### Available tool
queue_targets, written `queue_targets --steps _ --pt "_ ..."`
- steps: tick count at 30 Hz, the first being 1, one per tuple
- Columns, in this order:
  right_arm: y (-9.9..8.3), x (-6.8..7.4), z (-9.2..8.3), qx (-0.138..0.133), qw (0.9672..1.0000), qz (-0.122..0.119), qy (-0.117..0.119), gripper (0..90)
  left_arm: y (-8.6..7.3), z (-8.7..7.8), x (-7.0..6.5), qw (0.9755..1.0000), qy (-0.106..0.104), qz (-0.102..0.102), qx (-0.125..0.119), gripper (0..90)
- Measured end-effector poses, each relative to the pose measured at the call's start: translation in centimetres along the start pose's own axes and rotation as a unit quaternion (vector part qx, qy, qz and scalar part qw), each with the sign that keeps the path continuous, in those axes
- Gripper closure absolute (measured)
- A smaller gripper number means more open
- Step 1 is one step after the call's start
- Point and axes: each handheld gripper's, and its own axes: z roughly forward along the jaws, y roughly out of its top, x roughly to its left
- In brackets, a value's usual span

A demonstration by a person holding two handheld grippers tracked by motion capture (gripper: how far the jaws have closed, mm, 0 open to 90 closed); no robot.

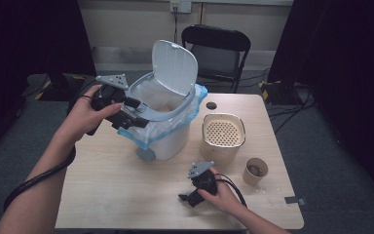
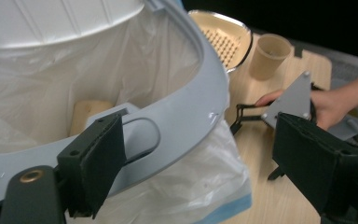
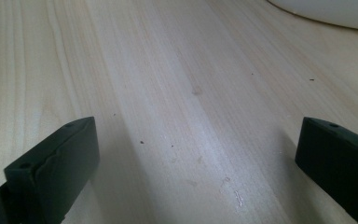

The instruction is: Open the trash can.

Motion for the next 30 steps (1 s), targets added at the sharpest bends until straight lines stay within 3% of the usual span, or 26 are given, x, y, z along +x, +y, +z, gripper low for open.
queue_targets --steps 4,9,16,19,30 --pt "0.0 0.0 0.0 0.000 1.0000 0.000 0.000 0.0 -0.6 0.2 -0.8 0.9999 -0.005 0.008 0.014 16.5" --pt "0.0 0.0 0.0 0.000 1.0000 -0.001 0.000 0.0 -1.9 0.4 -2.3 0.9996 -0.024 0.013 0.001 16.5" --pt "0.0 0.0 0.0 0.000 1.0000 -0.001 0.000 0.0 -3.4 1.4 -3.7 0.9990 -0.038 0.023 0.005 16.5" --pt "0.0 0.0 0.0 -0.001 1.0000 0.000 0.000 0.0 -4.5 2.4 -4.4 0.9985 -0.051 0.021 0.003 16.5" --pt "0.0 0.0 0.0 -0.001 1.0000 0.000 0.000 0.0 -6.9 4.5 -5.1 0.9977 -0.067 0.009 -0.010 16.1"
